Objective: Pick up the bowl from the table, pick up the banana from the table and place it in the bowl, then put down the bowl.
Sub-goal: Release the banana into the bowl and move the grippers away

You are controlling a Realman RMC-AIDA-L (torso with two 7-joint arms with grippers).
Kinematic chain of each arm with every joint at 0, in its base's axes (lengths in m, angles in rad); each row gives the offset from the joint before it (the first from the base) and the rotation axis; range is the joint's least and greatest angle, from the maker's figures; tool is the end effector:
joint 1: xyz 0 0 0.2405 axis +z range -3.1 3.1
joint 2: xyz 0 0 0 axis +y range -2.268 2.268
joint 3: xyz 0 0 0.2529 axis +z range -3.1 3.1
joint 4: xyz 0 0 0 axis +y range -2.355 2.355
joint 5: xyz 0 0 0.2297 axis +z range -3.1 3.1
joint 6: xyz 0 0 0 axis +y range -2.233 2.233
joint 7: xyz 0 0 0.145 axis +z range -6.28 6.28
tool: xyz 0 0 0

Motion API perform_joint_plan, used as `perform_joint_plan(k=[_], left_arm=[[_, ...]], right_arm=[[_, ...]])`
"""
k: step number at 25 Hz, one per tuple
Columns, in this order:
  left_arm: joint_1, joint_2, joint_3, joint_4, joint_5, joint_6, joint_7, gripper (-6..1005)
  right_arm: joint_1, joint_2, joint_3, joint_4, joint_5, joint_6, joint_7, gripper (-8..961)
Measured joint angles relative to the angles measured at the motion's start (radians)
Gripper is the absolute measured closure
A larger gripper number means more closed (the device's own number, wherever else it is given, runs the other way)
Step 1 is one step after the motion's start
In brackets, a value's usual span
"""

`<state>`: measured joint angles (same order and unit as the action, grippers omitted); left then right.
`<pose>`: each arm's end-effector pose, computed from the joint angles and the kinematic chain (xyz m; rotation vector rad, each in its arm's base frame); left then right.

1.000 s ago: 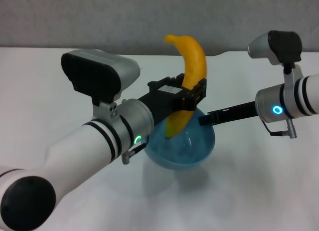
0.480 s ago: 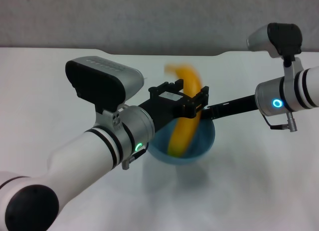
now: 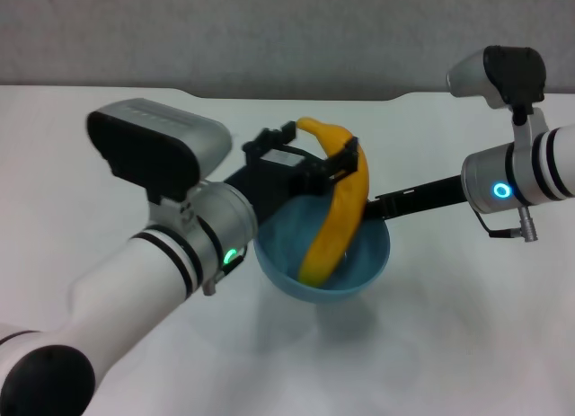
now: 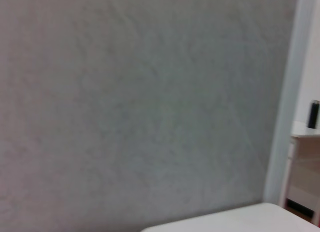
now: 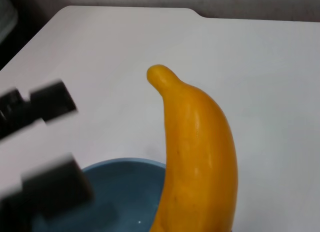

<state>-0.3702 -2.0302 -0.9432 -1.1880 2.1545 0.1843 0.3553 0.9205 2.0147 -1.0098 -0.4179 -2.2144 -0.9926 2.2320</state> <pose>-0.1310 0.3694 -0.0958 -2.0849 -0.6993 -0.7403 0.2148 0.4500 -0.0481 -2.4540 1.2868 0.1393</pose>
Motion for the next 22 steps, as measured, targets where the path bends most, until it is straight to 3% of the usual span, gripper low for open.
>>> perform_joint_plan(k=[5, 16, 22], left_arm=[[0.012, 0.0, -0.067, 0.013, -0.004, 0.026, 0.001, 102], [0.075, 0.002, -0.235, 0.089, 0.089, 0.242, 0.072, 105], [0.081, 0.002, -0.242, 0.138, 0.09, 0.264, 0.072, 106]], right_arm=[[-0.022, -0.003, -0.022, -0.001, -0.016, -0.001, 0.025, 904], [-0.024, -0.01, -0.028, -0.027, -0.131, -0.013, 0.107, 902], [-0.031, -0.006, -0.032, -0.017, -0.174, -0.019, 0.116, 902]])
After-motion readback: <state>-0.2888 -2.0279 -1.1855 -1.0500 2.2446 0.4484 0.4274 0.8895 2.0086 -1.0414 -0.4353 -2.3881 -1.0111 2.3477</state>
